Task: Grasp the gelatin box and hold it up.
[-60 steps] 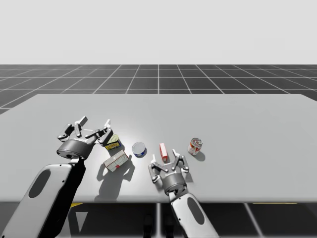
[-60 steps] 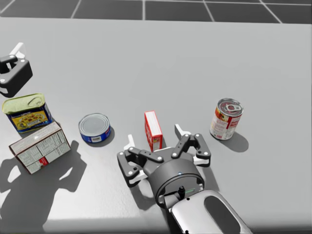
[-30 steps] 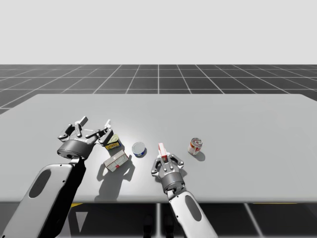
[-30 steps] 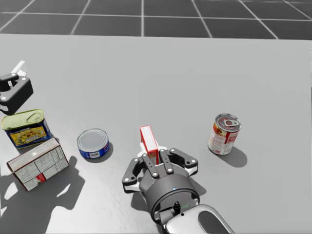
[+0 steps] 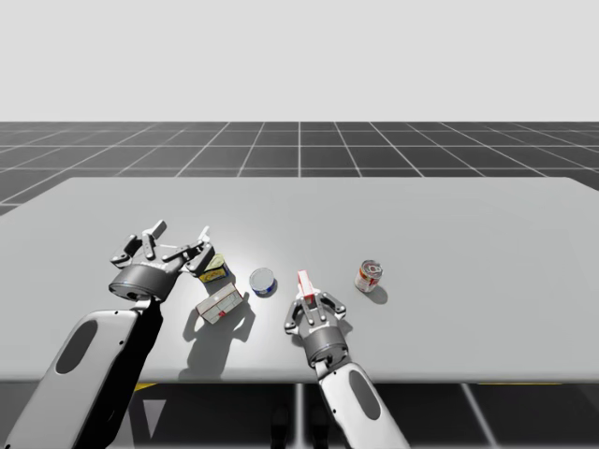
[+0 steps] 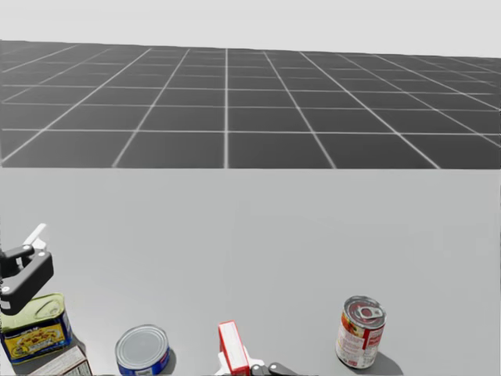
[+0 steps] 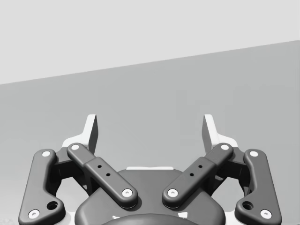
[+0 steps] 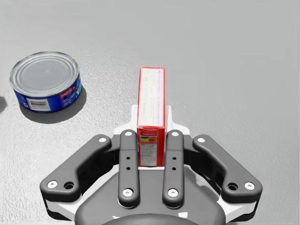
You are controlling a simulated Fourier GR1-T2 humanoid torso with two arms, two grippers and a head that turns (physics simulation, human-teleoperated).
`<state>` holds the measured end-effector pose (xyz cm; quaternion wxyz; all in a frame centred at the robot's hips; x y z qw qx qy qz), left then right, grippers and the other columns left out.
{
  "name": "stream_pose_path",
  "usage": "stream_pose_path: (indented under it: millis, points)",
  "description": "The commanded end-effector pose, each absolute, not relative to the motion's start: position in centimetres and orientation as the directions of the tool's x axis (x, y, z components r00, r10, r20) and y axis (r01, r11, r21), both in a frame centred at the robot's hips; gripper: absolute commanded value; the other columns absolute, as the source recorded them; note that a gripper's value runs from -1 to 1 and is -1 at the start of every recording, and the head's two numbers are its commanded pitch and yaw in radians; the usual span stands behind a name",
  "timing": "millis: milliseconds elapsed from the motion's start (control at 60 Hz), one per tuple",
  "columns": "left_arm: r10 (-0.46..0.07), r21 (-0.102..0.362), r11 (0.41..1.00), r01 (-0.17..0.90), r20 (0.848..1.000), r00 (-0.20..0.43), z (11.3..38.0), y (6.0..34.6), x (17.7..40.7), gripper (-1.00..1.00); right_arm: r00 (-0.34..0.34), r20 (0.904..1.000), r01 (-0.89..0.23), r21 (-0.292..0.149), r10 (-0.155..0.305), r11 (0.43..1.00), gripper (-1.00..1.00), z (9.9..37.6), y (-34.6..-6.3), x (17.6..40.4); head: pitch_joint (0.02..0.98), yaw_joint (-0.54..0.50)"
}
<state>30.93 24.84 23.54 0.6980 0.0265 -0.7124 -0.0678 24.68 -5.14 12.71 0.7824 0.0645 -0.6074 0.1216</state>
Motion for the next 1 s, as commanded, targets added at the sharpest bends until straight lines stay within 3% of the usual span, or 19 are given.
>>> stream_pose_path:
  millis: [17, 283, 417, 617, 850, 983, 1000]
  points:
    - [-0.133, 0.135, 0.989, 0.056, 0.991, -0.025, 23.5, 24.9, 30.9, -1.0, 0.251, 0.9629, -0.204, -0.049, 0.1, 0.978, 1.0, 12.1, -5.7, 24.7, 0.481, -0.07]
    - [-0.133, 0.134, 0.989, 0.056, 0.991, -0.026, 23.5, 24.9, 30.9, -1.0, 0.176, 0.9794, -0.207, -0.061, 0.098, 0.976, 1.0, 14.2, -5.6, 24.3, 0.49, -0.07]
    - [-0.132, 0.133, 0.99, 0.055, 0.991, -0.026, 23.5, 24.9, 30.9, -1.0, 0.103, 0.9908, -0.207, -0.066, 0.088, 0.976, 1.0, 17.2, -5.7, 24.0, 0.485, -0.07]
    - [-0.134, 0.135, 0.989, 0.06, 0.991, -0.028, 23.6, 24.9, 31.0, -1.0, -0.012, 0.996, -0.184, -0.089, 0.089, 0.979, 1.0, 21.1, -6.2, 23.6, 0.475, -0.08]
    - [-0.13, 0.131, 0.989, 0.061, 0.991, -0.03, 23.7, 24.9, 30.9, -1.0, -0.143, 0.9854, -0.16, -0.115, 0.092, 0.98, 1.0, 25.7, -6.5, 23.2, 0.47, -0.08]
    - [-0.128, 0.129, 0.99, 0.061, 0.991, -0.029, 23.7, 24.9, 30.9, -1.0, -0.233, 0.9679, -0.14, -0.13, 0.095, 0.982, 1.0, 28.4, -6.8, 22.9, 0.469, -0.07]
    - [-0.127, 0.129, 0.99, 0.061, 0.991, -0.029, 23.7, 24.9, 30.9, -1.0, -0.255, 0.9625, -0.134, -0.13, 0.093, 0.982, 1.0, 29.1, -6.9, 22.8, 0.467, -0.07]
